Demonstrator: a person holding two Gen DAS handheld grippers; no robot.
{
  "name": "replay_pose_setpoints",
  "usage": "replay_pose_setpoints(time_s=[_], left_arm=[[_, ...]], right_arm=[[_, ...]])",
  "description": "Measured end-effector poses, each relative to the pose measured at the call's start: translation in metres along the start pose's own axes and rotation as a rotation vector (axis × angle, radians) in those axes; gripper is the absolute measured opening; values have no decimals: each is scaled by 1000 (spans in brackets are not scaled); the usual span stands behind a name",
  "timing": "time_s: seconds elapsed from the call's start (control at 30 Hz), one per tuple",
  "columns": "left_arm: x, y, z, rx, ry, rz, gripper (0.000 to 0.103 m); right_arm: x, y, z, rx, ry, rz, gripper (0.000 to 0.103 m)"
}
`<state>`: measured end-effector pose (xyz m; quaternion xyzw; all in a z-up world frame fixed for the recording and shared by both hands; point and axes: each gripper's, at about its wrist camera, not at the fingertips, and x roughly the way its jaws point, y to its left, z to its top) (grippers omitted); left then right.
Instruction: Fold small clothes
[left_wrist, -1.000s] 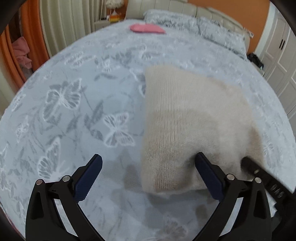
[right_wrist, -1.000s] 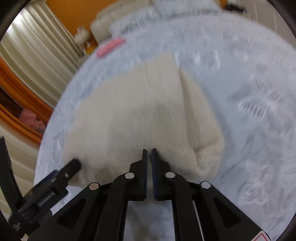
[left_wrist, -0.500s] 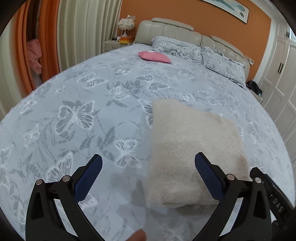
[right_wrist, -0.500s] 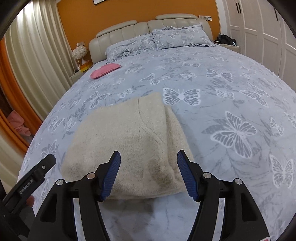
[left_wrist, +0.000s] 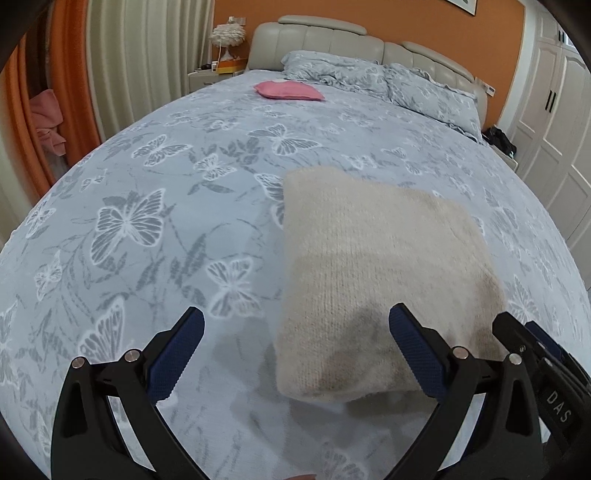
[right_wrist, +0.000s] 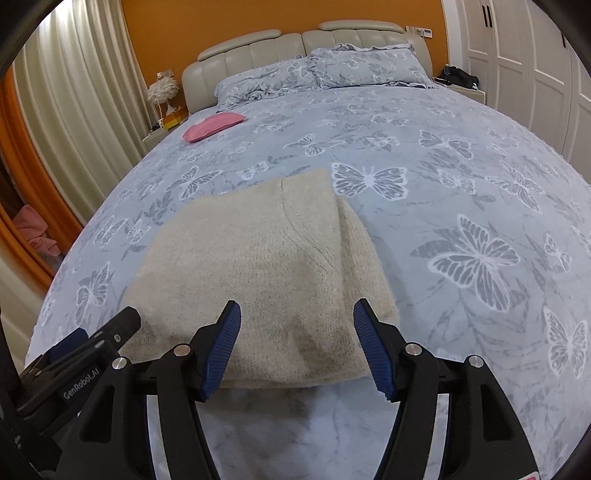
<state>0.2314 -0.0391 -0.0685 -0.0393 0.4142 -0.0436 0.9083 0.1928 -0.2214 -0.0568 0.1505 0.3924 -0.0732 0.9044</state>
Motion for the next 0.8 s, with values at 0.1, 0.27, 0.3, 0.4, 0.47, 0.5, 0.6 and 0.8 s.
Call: replay_pose_setpoints(time_s=[0.1, 0.27, 0.3, 0.4, 0.47, 0.5, 0.6, 0.8], left_arm=[[-1, -5, -4, 25, -9, 37, 98], [0, -14, -10, 71, -1, 91, 98], [1, -14, -11, 66, 5, 89, 98], [3, -15, -13, 62, 17, 88, 98], [4, -16, -14, 65, 23, 87, 98], [4, -16, -14, 65, 24, 90, 98], [6, -16, -12, 67, 34, 103, 98], [9, -14, -12, 43, 53, 93, 98]], right_arm=[[2, 0, -1, 1, 8, -3, 63], [5, 2, -3, -3, 22, -4, 63], [5, 2, -4, -5, 23, -5, 63], [7, 3, -5, -9, 33, -9, 63], [7, 4, -6, -12, 35, -12, 63], [7, 4, -6, -11, 35, -13, 63], [8, 4, -7, -7, 35, -12, 63], [8, 4, -7, -9, 35, -13, 63]])
